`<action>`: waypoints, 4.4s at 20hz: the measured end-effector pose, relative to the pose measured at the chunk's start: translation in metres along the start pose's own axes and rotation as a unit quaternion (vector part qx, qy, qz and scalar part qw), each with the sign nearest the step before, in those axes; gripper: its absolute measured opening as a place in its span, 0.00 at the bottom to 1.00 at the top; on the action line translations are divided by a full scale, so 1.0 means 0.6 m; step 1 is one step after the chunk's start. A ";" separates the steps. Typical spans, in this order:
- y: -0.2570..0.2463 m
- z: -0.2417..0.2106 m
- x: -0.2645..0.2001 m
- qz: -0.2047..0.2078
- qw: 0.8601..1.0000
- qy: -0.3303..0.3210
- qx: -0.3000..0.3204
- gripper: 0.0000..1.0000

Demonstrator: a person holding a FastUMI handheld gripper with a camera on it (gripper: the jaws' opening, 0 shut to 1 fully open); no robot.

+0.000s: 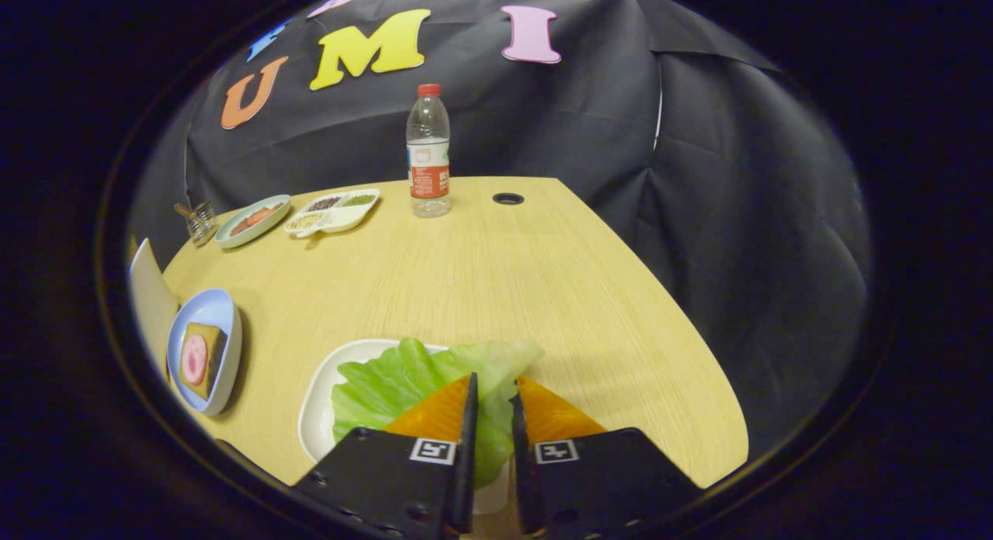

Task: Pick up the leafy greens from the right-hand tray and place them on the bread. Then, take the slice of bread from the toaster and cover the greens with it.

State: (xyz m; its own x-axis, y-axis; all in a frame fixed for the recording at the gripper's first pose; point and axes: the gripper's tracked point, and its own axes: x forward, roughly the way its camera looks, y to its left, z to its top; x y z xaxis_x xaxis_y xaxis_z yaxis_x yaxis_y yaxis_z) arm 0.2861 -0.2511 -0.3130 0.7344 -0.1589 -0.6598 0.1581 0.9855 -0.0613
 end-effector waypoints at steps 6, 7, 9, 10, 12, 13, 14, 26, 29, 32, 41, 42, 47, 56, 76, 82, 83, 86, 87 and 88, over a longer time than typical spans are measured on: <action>-0.001 0.025 -0.080 -0.009 0.999 -0.039 0.006 0.05; -0.001 0.029 -0.092 -0.013 0.999 -0.048 0.004 0.00; -0.002 0.032 -0.118 -0.023 0.998 -0.054 -0.003 0.00; 0.000 0.035 -0.129 -0.023 0.998 -0.059 -0.003 0.00; -0.009 0.022 -0.136 -0.035 0.998 -0.052 -0.009 0.00; -0.017 0.012 -0.133 -0.042 0.998 -0.043 -0.006 0.00; -0.022 0.001 -0.128 -0.044 0.998 -0.036 -0.002 0.00; -0.051 -0.042 -0.124 -0.057 0.998 -0.010 0.018 0.08; -0.038 -0.022 -0.156 -0.054 0.998 -0.031 0.019 0.00; -0.007 0.001 -0.190 -0.042 0.997 -0.056 0.011 0.00; 0.156 0.051 -0.296 0.000 0.993 -0.117 -0.028 0.00; 0.178 0.053 -0.305 0.008 0.992 -0.121 -0.032 0.00; 0.293 0.056 -0.346 0.045 0.988 -0.142 -0.049 0.00; 0.524 0.031 -0.377 0.137 0.975 -0.153 -0.083 0.00; 0.555 0.019 -0.134 0.156 0.984 -0.070 -0.044 0.00; 0.532 0.029 -0.141 0.122 0.987 -0.091 -0.053 0.32; 0.524 0.029 -0.148 0.118 0.987 -0.096 -0.054 0.48; 0.503 0.032 -0.184 0.101 0.987 -0.112 -0.046 0.98; 0.499 0.030 -0.198 0.099 0.987 -0.116 -0.047 0.98; 0.494 0.028 -0.213 0.096 0.987 -0.120 -0.048 0.98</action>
State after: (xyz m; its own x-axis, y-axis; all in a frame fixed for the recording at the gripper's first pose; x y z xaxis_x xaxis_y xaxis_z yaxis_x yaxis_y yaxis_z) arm 0.2504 0.0601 -0.2341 0.8822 0.0323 -0.4698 -0.0532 0.9981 -0.0313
